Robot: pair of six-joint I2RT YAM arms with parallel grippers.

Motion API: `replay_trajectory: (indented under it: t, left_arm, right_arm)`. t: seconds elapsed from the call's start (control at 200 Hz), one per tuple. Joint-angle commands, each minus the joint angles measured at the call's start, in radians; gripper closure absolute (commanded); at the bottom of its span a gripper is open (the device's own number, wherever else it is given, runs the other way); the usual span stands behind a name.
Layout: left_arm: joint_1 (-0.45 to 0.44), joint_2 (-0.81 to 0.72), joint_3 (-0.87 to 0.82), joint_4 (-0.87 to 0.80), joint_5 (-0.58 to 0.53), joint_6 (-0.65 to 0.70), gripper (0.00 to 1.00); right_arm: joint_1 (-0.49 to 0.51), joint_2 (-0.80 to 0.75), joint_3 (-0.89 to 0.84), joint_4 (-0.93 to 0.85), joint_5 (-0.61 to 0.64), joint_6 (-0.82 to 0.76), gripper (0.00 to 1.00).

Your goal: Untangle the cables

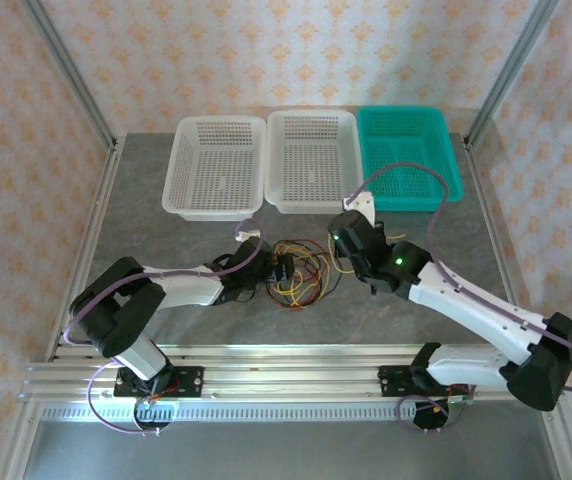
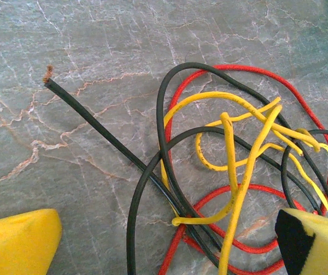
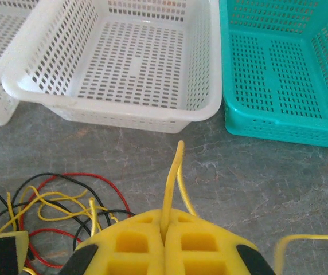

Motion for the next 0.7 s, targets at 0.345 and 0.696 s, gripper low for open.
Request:
replay_trajectory:
  t: [0.345, 0.696]
  left_arm:
    - [0.0, -0.324, -0.03, -0.127, -0.108, 0.059, 0.01]
    - [0.004, -0.464, 0.072, -0.185, -0.15, 0.111, 0.0]
  right_arm:
    - [-0.055, -0.148, -0.095, 0.151, -0.022, 0.148, 1.0]
    - [-0.092, -0.154, -0.102, 0.25, -0.048, 0.198, 1.0]
